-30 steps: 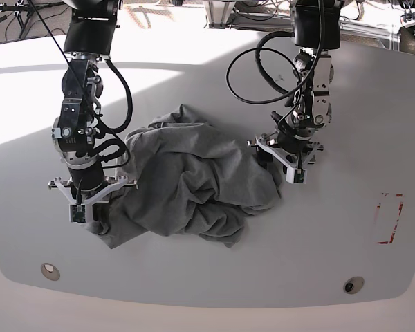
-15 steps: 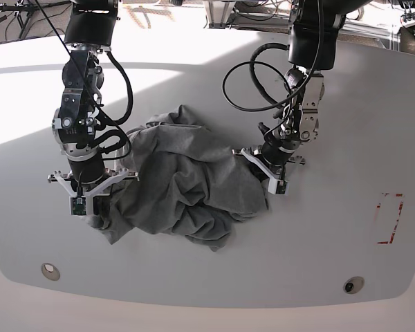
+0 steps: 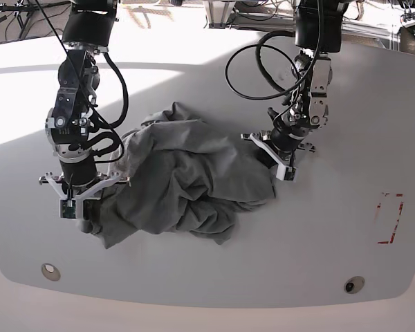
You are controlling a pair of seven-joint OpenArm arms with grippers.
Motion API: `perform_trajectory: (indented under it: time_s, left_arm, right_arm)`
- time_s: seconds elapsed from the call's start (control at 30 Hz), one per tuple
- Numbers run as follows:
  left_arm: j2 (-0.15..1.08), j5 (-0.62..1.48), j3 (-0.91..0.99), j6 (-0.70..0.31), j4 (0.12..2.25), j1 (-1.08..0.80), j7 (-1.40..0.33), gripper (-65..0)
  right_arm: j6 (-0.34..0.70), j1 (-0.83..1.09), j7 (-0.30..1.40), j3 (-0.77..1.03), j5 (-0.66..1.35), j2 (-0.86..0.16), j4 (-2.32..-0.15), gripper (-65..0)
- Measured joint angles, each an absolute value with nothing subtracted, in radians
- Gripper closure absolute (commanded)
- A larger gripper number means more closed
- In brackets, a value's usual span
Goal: Fold the T-shirt properly
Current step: 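Lift the grey T-shirt high with both grippers, stretching it between them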
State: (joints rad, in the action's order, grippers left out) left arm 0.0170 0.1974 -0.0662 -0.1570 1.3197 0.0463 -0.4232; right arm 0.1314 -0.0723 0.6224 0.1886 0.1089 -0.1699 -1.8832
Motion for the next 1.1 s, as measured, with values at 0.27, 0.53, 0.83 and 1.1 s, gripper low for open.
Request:
perform_trajectory:
  time_s: [0.27,0.53,0.83,1.1]
  left_arm:
    - [0.072,0.170,0.009,-0.132,1.575,0.012,-0.603,0.0]
    - [0.102,0.180,0.115,-0.139,1.813,0.030,-0.686,0.0]
    - [0.107,0.179,0.236,-0.141,1.964,0.085,-0.770,0.0]
    - [0.126,0.176,0.283,-0.141,1.980,0.196,-0.772,0.0]
  right_arm:
    - [0.133,-0.171,0.614,0.201,0.111,-0.198,-1.878,-0.2]
    - [0.131,-0.271,0.617,0.204,0.105,-0.225,-1.844,-0.2]
    - [0.132,-0.391,0.626,0.196,0.110,-0.262,-1.773,-0.2]
    - [0.133,-0.544,0.626,0.160,0.109,-0.265,-1.741,-0.2]
